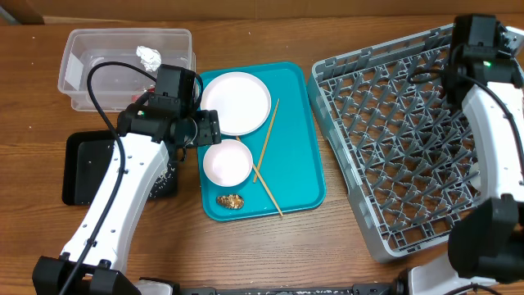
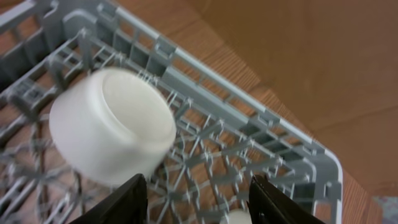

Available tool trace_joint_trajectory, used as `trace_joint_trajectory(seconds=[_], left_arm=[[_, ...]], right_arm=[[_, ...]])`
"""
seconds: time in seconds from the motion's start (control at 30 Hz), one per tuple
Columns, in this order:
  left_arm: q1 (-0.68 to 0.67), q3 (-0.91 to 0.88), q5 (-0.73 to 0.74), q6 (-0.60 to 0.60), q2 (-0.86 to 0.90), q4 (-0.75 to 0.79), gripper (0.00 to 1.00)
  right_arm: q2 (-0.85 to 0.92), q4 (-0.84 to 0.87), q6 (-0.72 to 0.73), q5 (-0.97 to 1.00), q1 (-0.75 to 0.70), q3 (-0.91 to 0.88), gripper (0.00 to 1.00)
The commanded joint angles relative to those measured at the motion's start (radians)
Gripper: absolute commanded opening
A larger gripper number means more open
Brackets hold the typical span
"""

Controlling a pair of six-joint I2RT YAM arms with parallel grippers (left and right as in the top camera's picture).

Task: Sort waste into correct bins and load items into the dishwasher
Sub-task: 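Lower the white bowl into the rack's far right corner and release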

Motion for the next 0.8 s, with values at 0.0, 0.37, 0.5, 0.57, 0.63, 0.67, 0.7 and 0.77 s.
trace_joint_trajectory(seconds=[0.0, 0.37, 0.5, 0.57, 0.63, 0.67, 0.7, 0.77], left_arm=[[0.004, 0.020, -0.014, 0.002, -0.014, 0.002, 0.80], [0.004, 0.020, -0.013, 0.021, -0.014, -0.009, 0.80], [0.004, 0.020, -0.013, 0.020, -0.014, -0.010, 0.80], [0.004, 0.020, -0.013, 0.020, -0.014, -0.011, 0.80], [0.004, 0.020, -0.013, 0.021, -0.014, -0.011, 0.80], [0.004, 0.020, -0.013, 0.020, -0.014, -0.011, 0.79], [0.004, 0.020, -0.013, 0.020, -0.014, -0.011, 0.80], [0.004, 0.020, -0.013, 0.020, -0.014, -0.011, 0.80]], right_arm=[[-0.028, -0.079, 0.006, -0.185, -0.004, 0.014, 0.54], [-0.028, -0.203, 0.030, -0.326, -0.009, 0.014, 0.67], [-0.027, -0.060, -0.126, -0.531, -0.008, 0.012, 0.48], [-0.023, -0.018, -0.200, -0.665, -0.008, 0.012, 0.43], [-0.010, 0.011, -0.220, -0.702, -0.008, 0.012, 0.36], [-0.002, 0.019, -0.220, -0.702, -0.008, 0.012, 0.36], [0.023, 0.043, -0.221, -0.702, -0.008, 0.012, 0.36], [0.057, 0.064, -0.238, -0.702, -0.009, 0.012, 0.36]])
